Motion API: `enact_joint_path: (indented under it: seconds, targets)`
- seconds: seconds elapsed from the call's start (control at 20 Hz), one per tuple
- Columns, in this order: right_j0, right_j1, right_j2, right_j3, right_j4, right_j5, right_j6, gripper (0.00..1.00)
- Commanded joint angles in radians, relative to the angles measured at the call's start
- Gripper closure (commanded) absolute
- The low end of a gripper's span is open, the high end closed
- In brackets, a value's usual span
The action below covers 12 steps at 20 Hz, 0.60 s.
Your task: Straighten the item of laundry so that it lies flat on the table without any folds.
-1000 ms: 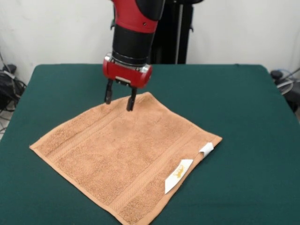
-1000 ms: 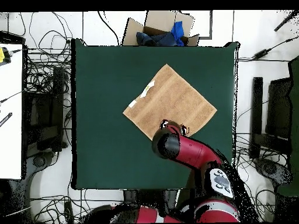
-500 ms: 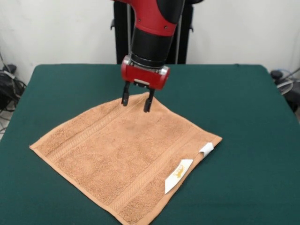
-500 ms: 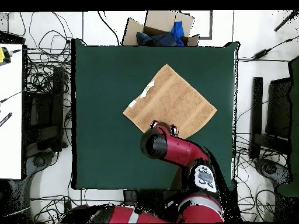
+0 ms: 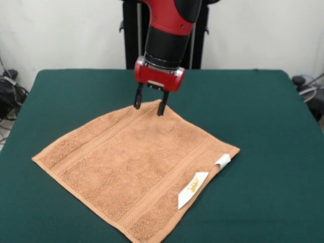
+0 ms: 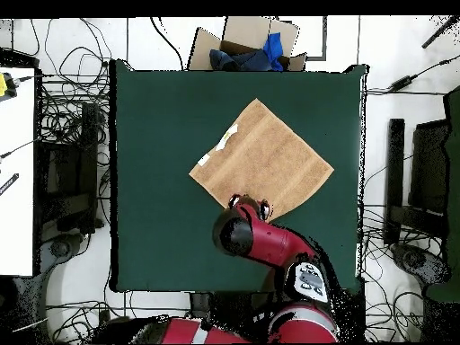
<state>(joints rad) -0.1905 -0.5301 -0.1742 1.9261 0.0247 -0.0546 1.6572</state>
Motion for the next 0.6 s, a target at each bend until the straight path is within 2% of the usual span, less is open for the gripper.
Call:
enact_joint_path:
  seconds: [0.05,0.6]
  targets:
    - [-0.022,0.024,0.034,0.102,0.007,-0.063,0.248,0.00]
    - [-0.108,-0.021,0.071,0.193,-0.045,-0.089,0.213,0.00]
